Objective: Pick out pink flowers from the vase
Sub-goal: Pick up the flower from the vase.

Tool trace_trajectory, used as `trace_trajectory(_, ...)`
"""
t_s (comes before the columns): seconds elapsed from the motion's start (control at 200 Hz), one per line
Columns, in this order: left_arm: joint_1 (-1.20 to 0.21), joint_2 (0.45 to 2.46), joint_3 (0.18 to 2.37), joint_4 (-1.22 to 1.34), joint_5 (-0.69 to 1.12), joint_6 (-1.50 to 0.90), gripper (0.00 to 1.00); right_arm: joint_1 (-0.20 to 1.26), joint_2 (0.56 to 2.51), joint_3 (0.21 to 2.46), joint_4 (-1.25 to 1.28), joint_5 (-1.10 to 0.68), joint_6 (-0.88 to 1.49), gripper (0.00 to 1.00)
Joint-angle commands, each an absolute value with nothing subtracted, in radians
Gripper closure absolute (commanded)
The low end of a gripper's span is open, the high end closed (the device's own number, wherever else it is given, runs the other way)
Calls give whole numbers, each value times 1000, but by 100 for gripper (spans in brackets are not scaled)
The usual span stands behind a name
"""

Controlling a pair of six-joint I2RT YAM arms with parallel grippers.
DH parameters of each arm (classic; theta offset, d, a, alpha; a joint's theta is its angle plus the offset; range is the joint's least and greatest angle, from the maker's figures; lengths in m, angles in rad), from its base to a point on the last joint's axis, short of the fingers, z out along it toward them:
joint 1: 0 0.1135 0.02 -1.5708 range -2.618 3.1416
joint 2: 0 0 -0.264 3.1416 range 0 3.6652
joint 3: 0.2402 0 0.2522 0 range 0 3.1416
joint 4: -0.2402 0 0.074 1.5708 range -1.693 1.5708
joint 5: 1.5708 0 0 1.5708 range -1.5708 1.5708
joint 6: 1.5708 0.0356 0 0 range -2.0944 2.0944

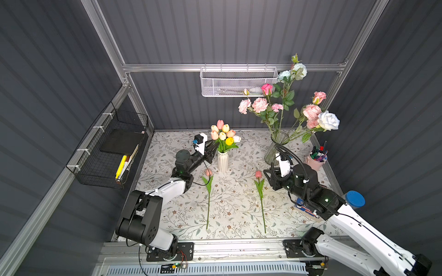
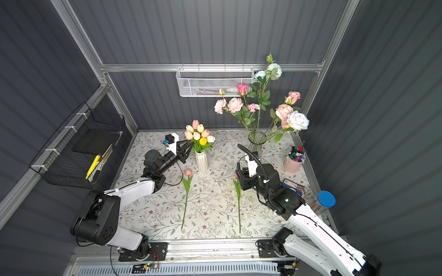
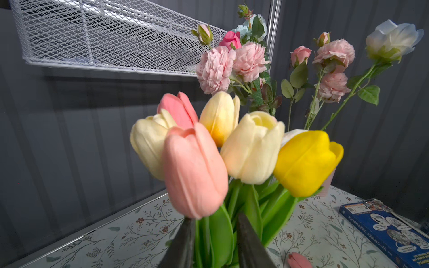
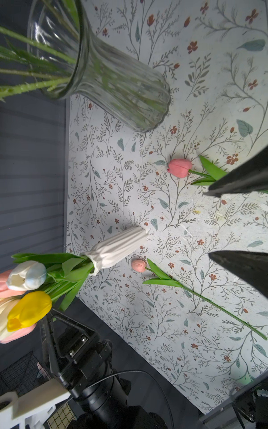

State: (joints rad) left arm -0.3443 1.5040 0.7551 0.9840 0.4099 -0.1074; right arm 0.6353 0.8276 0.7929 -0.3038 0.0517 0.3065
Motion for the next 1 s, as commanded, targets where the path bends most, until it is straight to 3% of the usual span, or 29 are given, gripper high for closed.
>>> trace_trajectory(0.0,-342,1516,790,986,385,-125,68,634,815,796,-304,63,311,59)
trace_trajectory(0.41,-342,1551,838,947,390,-134,77,634,799,772,-303,77,313,59)
trace_trajectory(0.705,-342,1552,834,947,410,-146,100,634,793,766,-304,82,311,59)
trace_trajectory(0.996,-342,1491,850,951,410,-161,100,634,785,755,-306,77,319,59)
